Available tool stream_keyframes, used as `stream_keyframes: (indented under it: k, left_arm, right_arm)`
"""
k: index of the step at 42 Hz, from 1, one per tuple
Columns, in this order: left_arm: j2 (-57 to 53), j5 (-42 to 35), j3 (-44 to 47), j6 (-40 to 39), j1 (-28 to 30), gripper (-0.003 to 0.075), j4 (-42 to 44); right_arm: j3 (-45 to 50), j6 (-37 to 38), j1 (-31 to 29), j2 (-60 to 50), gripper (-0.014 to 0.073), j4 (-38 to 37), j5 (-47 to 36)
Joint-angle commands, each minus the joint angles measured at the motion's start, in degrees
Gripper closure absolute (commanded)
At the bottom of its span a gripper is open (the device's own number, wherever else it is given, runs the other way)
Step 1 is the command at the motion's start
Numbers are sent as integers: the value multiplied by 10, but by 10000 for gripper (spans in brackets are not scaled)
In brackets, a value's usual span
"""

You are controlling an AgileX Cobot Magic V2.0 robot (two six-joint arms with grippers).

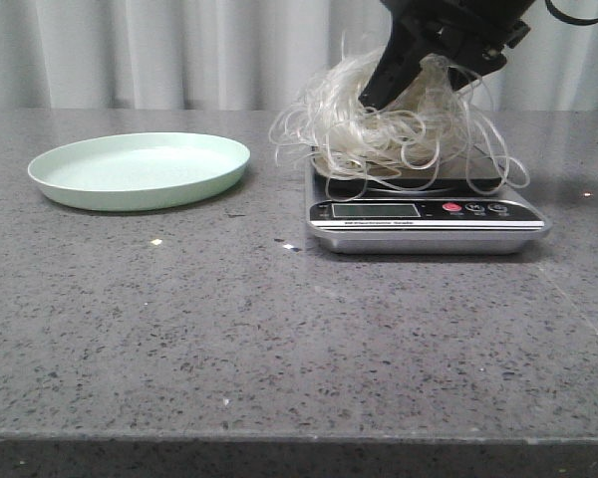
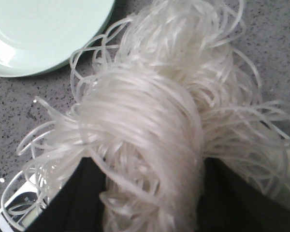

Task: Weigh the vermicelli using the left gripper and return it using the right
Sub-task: 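Lower the right gripper into the vermicelli on the scale and close it, then lift the vermicelli with the right gripper and carry it toward the plate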

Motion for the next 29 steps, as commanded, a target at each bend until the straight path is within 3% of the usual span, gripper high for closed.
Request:
stream_keyframes:
  k: [1,2,15,29]
  left_arm:
    - [3,-46,-15,-6,3,584,-1]
    - [3,-46,-15,-6,3,584,-1]
    - [3,-46,-15,-6,3,584,-1]
    - [3,-46,-15,-6,3,584,-1]
  right_arm:
    - [-10,-8,-3,-16,414,-33,7]
    - [-10,-8,-3,-16,451,-33,8]
    - [-39,-8,-3,-45,442,-33,16]
    - [-132,-8,-1,-69,442,-26,72]
